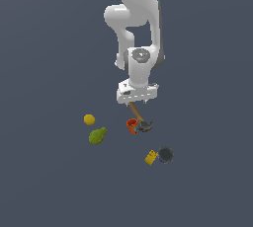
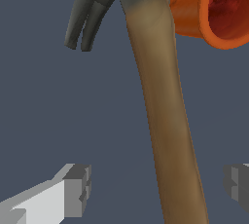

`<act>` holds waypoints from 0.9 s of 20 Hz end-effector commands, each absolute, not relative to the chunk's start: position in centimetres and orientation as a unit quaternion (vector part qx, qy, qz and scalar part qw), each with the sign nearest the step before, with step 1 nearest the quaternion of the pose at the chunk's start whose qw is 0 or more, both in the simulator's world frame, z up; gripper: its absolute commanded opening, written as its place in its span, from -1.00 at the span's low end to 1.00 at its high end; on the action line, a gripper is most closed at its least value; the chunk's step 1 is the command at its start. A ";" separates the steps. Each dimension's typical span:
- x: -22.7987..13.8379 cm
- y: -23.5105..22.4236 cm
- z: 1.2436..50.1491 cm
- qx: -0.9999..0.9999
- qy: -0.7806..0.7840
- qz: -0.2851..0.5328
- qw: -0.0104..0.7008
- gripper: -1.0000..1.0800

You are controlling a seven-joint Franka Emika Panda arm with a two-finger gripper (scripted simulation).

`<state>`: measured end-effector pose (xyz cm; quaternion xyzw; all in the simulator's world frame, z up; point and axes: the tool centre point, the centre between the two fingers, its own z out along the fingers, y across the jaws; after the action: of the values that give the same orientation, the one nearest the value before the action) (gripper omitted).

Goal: Pick up a designated object from a clutter of objects.

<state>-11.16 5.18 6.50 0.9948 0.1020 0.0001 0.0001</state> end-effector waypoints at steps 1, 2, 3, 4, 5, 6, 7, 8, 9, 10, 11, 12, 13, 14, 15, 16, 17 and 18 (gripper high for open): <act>-11.2 5.2 5.6 0.995 0.102 0.000 0.000 0.92; -11.2 5.2 5.1 0.995 0.102 0.000 0.000 0.92; -11.3 5.2 4.7 0.995 0.102 0.000 0.000 0.92; -11.3 5.2 4.3 0.995 0.102 0.000 0.000 0.92; -11.3 5.2 3.9 0.995 0.102 0.000 0.000 0.92; -11.3 5.2 3.6 0.995 0.102 0.000 0.000 0.92; -11.3 5.2 3.4 0.995 0.102 0.000 0.000 0.92; -11.3 5.2 3.2 0.995 0.102 0.000 0.000 0.92; -11.3 5.2 3.0 0.995 0.102 0.000 0.000 0.92; -11.3 5.2 2.9 0.995 0.102 0.000 0.000 0.92; -11.3 5.2 2.8 0.995 0.102 0.000 0.000 0.92; -11.3 5.2 2.8 0.995 0.102 0.000 0.000 0.92; -11.3 5.2 2.8 0.995 0.102 0.000 0.000 -1.00; -11.3 5.2 2.8 0.995 0.102 0.000 0.000 -1.00; -11.3 5.2 2.8 0.995 0.102 0.000 0.000 -1.00; -11.3 5.2 2.8 0.995 0.102 0.000 0.000 -1.00; -11.3 5.2 2.8 0.995 0.102 0.000 0.000 -1.00; -11.3 5.2 2.8 0.995 0.102 0.000 0.000 -1.00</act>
<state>-11.22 5.12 2.87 0.9948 0.1017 0.0009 0.0002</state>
